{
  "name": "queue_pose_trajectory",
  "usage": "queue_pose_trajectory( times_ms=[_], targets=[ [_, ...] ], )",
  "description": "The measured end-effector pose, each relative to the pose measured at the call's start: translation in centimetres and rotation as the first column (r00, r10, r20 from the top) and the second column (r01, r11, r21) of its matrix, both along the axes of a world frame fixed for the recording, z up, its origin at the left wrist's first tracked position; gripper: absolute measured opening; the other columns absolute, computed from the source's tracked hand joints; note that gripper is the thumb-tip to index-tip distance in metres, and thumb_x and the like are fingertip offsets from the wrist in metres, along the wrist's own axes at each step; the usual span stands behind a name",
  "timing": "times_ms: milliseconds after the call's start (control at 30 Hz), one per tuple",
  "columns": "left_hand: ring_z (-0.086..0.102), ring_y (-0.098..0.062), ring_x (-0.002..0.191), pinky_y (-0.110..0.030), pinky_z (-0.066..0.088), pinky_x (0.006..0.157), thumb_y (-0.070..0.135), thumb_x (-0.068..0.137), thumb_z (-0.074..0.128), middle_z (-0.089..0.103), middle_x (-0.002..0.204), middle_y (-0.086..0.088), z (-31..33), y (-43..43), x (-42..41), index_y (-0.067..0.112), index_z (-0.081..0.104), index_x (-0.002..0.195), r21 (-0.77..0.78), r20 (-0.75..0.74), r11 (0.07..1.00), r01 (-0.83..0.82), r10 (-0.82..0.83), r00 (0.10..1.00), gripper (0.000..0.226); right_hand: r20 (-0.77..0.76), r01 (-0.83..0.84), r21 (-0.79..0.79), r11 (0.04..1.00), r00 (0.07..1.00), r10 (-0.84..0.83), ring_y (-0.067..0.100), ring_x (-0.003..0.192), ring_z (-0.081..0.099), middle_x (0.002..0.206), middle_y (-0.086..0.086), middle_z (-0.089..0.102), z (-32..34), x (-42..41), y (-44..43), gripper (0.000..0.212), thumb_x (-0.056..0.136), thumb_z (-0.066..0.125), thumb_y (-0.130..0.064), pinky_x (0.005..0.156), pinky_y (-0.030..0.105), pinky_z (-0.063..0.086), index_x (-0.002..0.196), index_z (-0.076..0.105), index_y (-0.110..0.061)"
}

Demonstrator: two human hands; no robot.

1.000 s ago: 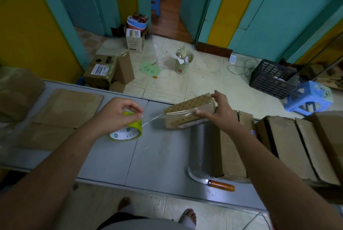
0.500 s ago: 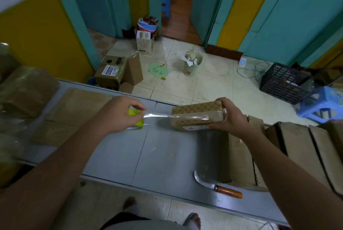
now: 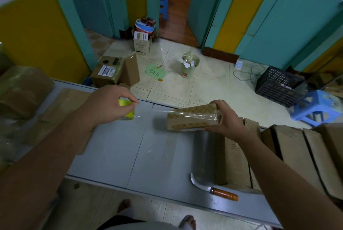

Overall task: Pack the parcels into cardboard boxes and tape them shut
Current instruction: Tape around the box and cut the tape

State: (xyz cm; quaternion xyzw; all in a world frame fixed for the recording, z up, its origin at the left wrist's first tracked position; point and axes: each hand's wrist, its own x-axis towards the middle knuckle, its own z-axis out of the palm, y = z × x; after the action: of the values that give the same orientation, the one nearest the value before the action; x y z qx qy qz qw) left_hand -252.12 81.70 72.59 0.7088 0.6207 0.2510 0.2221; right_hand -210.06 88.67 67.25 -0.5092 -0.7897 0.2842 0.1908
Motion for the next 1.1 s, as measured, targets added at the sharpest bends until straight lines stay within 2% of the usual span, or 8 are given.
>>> queue_pose_trajectory(
  times_ms=[100,233,367,567,700,800,900,1100],
  targets=[
    [0.065,-0.001,0.098,-0.036,0.054,0.08,0.038,0.092,0.076,0.074,0.103,0.022,0.3,0.4,0.0,0.041,0.082,0.095,-0.065,0.0,0.998,0.012,-0.012,1.0,0.007,-0.053,0.002,0.023,1.0,0.999,-0.001,0.014,0.115,0.059,0.126,-0.01,0.053,0.6,0.3,-0.5,0.085,0.062,0.099,-0.029,0.093,0.036,0.059,0.132,0.051,-0.028],
    [0.067,0.001,0.1,-0.036,0.055,0.088,0.028,0.093,0.078,0.076,0.1,0.024,0.3,0.4,0.1,0.037,0.083,0.094,-0.133,0.095,0.989,0.058,-0.046,0.994,0.011,-0.169,0.01,0.067,0.998,0.986,0.001,0.016,0.12,0.059,0.128,-0.007,0.057,2.4,0.7,-1.2,0.084,0.063,0.1,-0.031,0.094,0.037,0.06,0.131,0.051,-0.028],
    [0.066,0.007,0.099,-0.026,0.049,0.081,0.021,0.094,0.078,0.074,0.099,0.031,0.7,0.1,0.5,0.035,0.083,0.094,-0.143,0.154,0.986,0.084,-0.061,0.986,0.015,-0.226,0.02,0.081,0.996,0.974,-0.001,0.015,0.122,0.057,0.128,-0.004,0.058,4.0,0.8,-2.2,0.083,0.062,0.098,-0.033,0.095,0.03,0.058,0.13,0.052,-0.021],
    [0.065,0.008,0.098,-0.019,0.046,0.076,0.02,0.095,0.076,0.073,0.099,0.028,2.3,0.0,1.3,0.032,0.083,0.095,-0.13,0.161,0.985,0.112,-0.09,0.983,0.013,-0.257,0.017,0.095,0.995,0.966,0.008,0.017,0.124,0.058,0.129,-0.006,0.058,5.2,1.5,-3.2,0.085,0.061,0.099,-0.03,0.098,0.045,0.059,0.131,0.051,-0.02],
    [0.059,0.011,0.1,-0.007,0.039,0.07,0.02,0.099,0.07,0.067,0.102,0.034,3.2,0.1,1.9,0.03,0.079,0.097,-0.121,0.091,0.98,0.155,-0.145,0.985,0.013,-0.294,0.014,0.093,0.996,0.956,0.014,0.02,0.123,0.059,0.127,-0.006,0.059,5.7,1.7,-3.8,0.085,0.061,0.099,-0.03,0.094,0.047,0.06,0.131,0.051,-0.02],
    [0.057,0.011,0.107,-0.013,0.04,0.077,0.017,0.104,0.063,0.064,0.113,0.032,3.5,0.0,1.8,0.034,0.073,0.103,-0.212,0.074,0.939,0.269,-0.26,0.963,0.02,-0.298,0.003,0.087,0.996,0.954,0.023,0.019,0.123,0.059,0.127,-0.006,0.06,5.8,1.9,-4.0,0.085,0.061,0.098,-0.032,0.095,0.045,0.06,0.131,0.051,-0.019],
    [0.057,0.008,0.119,-0.006,0.041,0.088,0.011,0.107,0.055,0.064,0.121,0.031,4.2,-0.1,1.9,0.038,0.07,0.116,-0.303,0.079,0.865,0.401,-0.397,0.915,0.033,-0.272,0.008,0.074,0.997,0.962,0.013,0.016,0.125,0.058,0.129,-0.006,0.058,5.8,2.2,-3.9,0.086,0.06,0.098,-0.034,0.097,0.042,0.059,0.131,0.051,-0.022],
    [0.072,-0.007,0.107,-0.023,0.054,0.093,-0.003,0.103,0.054,0.079,0.105,0.011,5.9,-0.9,2.9,0.022,0.075,0.107,-0.359,0.188,0.82,0.446,-0.405,0.895,0.033,-0.158,0.009,0.099,0.995,0.987,0.007,0.013,0.122,0.059,0.131,-0.012,0.055,5.2,3.1,-3.5,0.09,0.058,0.101,-0.029,0.098,0.047,0.058,0.133,0.051,-0.027]
  ],
)
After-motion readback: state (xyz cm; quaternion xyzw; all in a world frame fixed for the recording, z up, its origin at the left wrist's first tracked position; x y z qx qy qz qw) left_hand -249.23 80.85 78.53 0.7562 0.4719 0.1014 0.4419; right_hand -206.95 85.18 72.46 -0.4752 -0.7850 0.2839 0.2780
